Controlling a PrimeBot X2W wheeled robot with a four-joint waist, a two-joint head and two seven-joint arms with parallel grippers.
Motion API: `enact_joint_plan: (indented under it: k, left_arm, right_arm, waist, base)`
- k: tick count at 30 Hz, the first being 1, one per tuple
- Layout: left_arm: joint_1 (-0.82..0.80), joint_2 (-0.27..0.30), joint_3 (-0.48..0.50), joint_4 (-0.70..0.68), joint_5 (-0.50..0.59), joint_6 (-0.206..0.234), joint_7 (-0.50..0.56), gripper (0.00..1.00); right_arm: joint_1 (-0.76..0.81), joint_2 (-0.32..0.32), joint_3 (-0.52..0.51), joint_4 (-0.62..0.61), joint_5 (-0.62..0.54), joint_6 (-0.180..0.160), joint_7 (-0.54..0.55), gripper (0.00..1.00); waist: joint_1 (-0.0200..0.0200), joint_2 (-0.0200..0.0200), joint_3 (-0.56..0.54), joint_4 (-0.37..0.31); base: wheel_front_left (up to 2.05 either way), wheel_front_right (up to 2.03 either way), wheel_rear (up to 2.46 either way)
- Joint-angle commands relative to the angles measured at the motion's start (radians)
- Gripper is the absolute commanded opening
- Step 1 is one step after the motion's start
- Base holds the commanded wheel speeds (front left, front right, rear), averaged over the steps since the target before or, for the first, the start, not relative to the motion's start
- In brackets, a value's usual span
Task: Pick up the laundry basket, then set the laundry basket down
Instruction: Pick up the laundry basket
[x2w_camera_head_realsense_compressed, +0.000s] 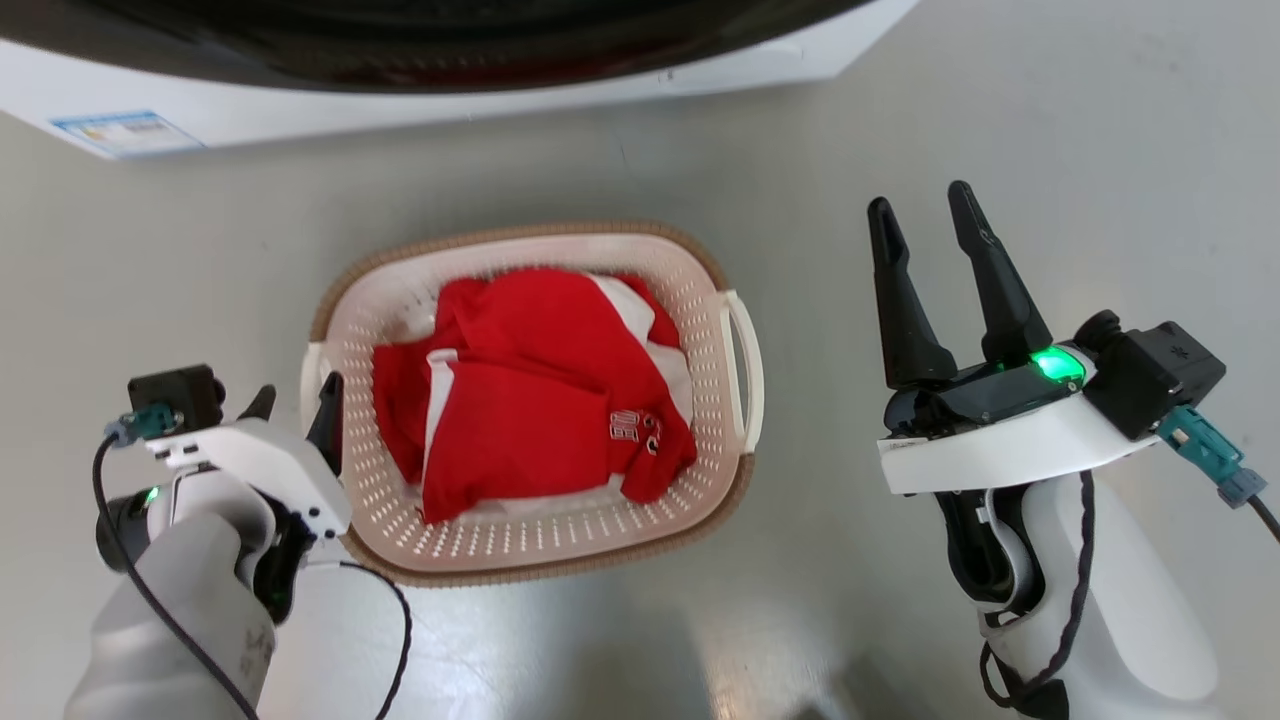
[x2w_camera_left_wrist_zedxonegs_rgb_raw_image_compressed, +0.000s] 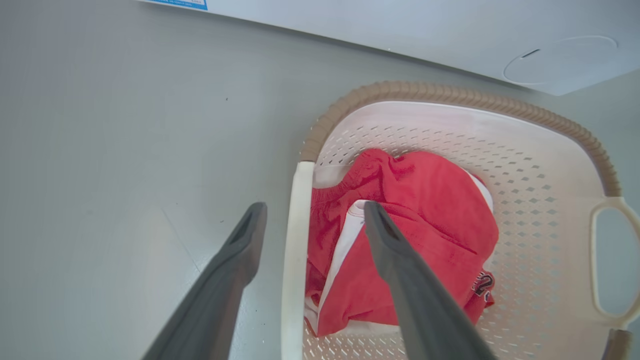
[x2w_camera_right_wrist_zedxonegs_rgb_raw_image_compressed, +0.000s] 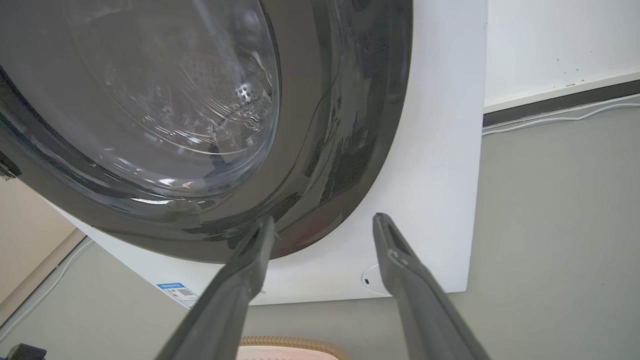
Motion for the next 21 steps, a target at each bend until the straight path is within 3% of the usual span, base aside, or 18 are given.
enact_joint_plan:
  k: [1, 7, 21]
  left_arm:
    - [0.050, 0.038, 0.032, -0.023, 0.015, -0.003, -0.007, 1.00]
    - [0.112, 0.035, 0.074, -0.153, 0.076, -0.003, -0.007, 1.00]
    - [0.384, -0.036, 0.295, -0.547, 0.333, 0.010, -0.007, 1.00]
  right_arm:
    - [0.034, 0.003, 0.013, -0.013, 0.024, 0.007, -0.009, 1.00]
    - [0.058, 0.003, -0.003, 0.022, 0.069, 0.007, -0.009, 1.00]
    - [0.191, -0.008, -0.053, 0.100, 0.010, 0.007, -0.009, 1.00]
  waist:
    - [0.0000, 0.0000, -0.062, 0.007]
    - [0.0000, 0.0000, -0.174, 0.031]
    - [0.0000, 0.0000, -0.494, 0.106]
  base:
    - [0.00, 0.00, 0.00]
    - [0.00, 0.00, 0.00]
    - [0.00, 0.00, 0.00]
